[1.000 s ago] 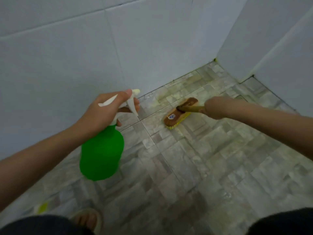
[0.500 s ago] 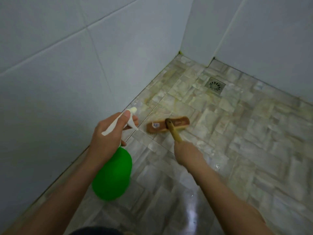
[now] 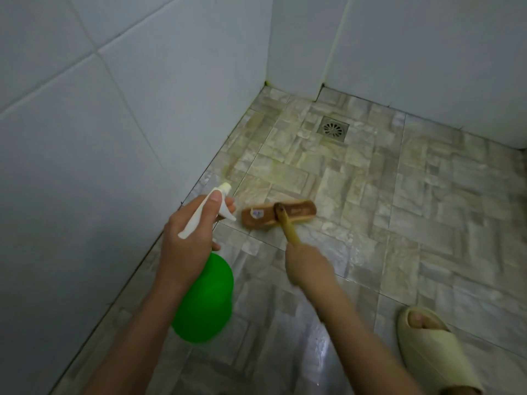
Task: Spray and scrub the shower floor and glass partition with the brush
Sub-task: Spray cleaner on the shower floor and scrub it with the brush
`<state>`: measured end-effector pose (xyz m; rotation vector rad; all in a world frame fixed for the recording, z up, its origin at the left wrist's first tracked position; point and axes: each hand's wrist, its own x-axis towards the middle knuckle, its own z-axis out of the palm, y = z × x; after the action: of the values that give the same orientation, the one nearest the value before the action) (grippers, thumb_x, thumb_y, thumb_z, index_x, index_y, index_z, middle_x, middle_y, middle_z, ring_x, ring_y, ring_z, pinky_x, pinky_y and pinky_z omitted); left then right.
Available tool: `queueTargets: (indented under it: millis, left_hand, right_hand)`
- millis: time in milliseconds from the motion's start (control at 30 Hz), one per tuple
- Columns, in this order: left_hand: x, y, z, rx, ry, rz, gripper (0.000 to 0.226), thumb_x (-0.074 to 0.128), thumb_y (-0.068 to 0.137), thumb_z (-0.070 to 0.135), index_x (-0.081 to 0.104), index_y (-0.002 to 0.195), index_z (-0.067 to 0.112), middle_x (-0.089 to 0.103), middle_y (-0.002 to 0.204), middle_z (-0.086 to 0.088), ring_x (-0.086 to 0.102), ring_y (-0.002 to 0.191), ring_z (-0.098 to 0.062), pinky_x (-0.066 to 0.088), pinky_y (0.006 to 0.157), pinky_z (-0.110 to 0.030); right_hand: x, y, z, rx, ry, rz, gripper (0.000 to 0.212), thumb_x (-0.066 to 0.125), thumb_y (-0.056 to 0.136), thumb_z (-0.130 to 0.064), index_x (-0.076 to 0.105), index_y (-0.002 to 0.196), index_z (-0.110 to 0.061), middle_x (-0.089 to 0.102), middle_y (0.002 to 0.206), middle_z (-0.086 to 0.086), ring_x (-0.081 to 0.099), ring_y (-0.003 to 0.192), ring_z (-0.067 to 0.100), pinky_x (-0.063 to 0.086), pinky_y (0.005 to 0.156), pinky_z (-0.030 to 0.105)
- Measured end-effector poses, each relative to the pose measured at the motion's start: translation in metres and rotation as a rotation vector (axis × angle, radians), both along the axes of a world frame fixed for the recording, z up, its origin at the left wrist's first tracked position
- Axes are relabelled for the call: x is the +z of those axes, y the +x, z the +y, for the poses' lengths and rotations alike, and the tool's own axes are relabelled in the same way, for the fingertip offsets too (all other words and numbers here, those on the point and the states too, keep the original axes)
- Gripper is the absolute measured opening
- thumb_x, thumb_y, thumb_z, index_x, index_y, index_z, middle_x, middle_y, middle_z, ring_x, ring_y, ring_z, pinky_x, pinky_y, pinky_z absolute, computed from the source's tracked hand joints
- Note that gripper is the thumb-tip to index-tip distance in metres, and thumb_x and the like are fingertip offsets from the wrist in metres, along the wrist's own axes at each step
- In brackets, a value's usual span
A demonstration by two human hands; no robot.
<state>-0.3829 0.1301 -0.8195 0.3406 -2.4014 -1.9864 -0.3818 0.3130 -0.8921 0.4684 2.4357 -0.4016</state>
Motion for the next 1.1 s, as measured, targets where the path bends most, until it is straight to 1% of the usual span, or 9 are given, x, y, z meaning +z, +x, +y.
queueTargets:
  millis: [167,267,367,533,633,733,833,1000,1100]
  left_hand:
    - [-0.002,0.001,-0.003,-0.034,0.005,0.022,0.051,0.044,0.089,0.057,0.074,0.11,0.02,0.076,0.103,0.002,0.07,0.098,-0.015,0.052,0.05,-0.017]
    - [-0.003,-0.003,-0.004,-0.032,0.024,0.029,0.049,0.046,0.089,0.055,0.074,0.109,0.021,0.076,0.1,0.0,0.071,0.097,-0.018,0.052,0.049,-0.017]
    - [-0.008,-0.01,-0.002,-0.047,0.023,0.025,0.047,0.046,0.089,0.054,0.073,0.108,0.022,0.075,0.097,-0.003,0.071,0.093,-0.022,0.051,0.048,-0.017]
    - [-0.011,-0.019,0.001,-0.049,0.013,0.048,0.047,0.044,0.088,0.055,0.074,0.103,0.022,0.076,0.097,0.004,0.072,0.094,-0.015,0.051,0.048,-0.017]
    - [-0.01,-0.027,0.003,-0.031,0.032,0.033,0.041,0.044,0.088,0.054,0.074,0.099,0.028,0.076,0.098,0.008,0.071,0.095,-0.012,0.051,0.048,-0.017]
    - [-0.012,-0.036,0.005,-0.017,0.051,0.03,0.042,0.045,0.086,0.056,0.074,0.099,0.029,0.075,0.097,0.009,0.071,0.094,-0.01,0.051,0.048,-0.017]
    - [-0.021,-0.043,0.005,0.002,0.046,0.02,0.059,0.045,0.082,0.06,0.073,0.113,0.019,0.075,0.102,0.002,0.071,0.094,-0.013,0.052,0.048,-0.018]
    - [-0.025,-0.049,0.002,0.015,0.016,0.023,0.058,0.043,0.083,0.061,0.072,0.114,0.022,0.074,0.104,0.005,0.07,0.094,-0.007,0.053,0.049,-0.018]
    - [-0.022,-0.048,0.0,0.033,0.028,0.033,0.048,0.044,0.085,0.057,0.073,0.108,0.026,0.075,0.1,0.009,0.071,0.093,-0.008,0.053,0.048,-0.018]
  right_hand:
    - [0.011,-0.108,0.017,-0.058,-0.063,0.07,0.033,0.033,0.099,-0.009,0.053,0.124,-0.001,0.056,0.1,0.014,0.055,0.087,0.028,0.052,0.084,0.041]
    - [-0.001,-0.058,0.012,-0.053,-0.041,0.11,0.036,0.032,0.1,-0.017,0.049,0.131,-0.011,0.06,0.102,0.013,0.062,0.091,0.029,0.053,0.079,0.041]
    - [-0.008,-0.007,-0.009,-0.137,-0.06,0.087,0.043,0.026,0.103,-0.034,0.056,0.119,-0.008,0.061,0.108,0.011,0.062,0.097,0.027,0.051,0.082,0.037]
    - [0.007,-0.134,-0.002,-0.034,-0.073,0.132,0.035,0.032,0.099,-0.011,0.05,0.128,-0.007,0.061,0.092,0.013,0.055,0.07,0.026,0.05,0.071,0.037]
    - [0.016,-0.169,0.013,-0.082,-0.089,0.154,0.041,0.029,0.1,-0.01,0.043,0.138,-0.01,0.063,0.105,0.021,0.058,0.079,0.031,0.054,0.082,0.042]
    - [-0.002,-0.098,0.018,-0.073,-0.048,0.134,0.036,0.027,0.102,-0.023,0.056,0.114,-0.006,0.064,0.101,0.014,0.061,0.081,0.028,0.053,0.076,0.039]
    - [-0.015,-0.045,0.012,-0.031,-0.052,0.106,0.045,0.024,0.104,-0.036,0.056,0.11,-0.005,0.061,0.106,0.013,0.06,0.095,0.03,0.045,0.076,0.035]
    - [-0.002,-0.157,0.017,-0.039,-0.067,0.117,0.044,0.025,0.104,-0.032,0.057,0.116,-0.002,0.061,0.105,0.015,0.061,0.092,0.031,0.054,0.08,0.041]
    - [-0.008,-0.129,0.023,0.058,-0.017,0.102,0.04,0.025,0.105,-0.026,0.055,0.117,-0.003,0.059,0.103,0.014,0.061,0.092,0.03,0.054,0.081,0.041]
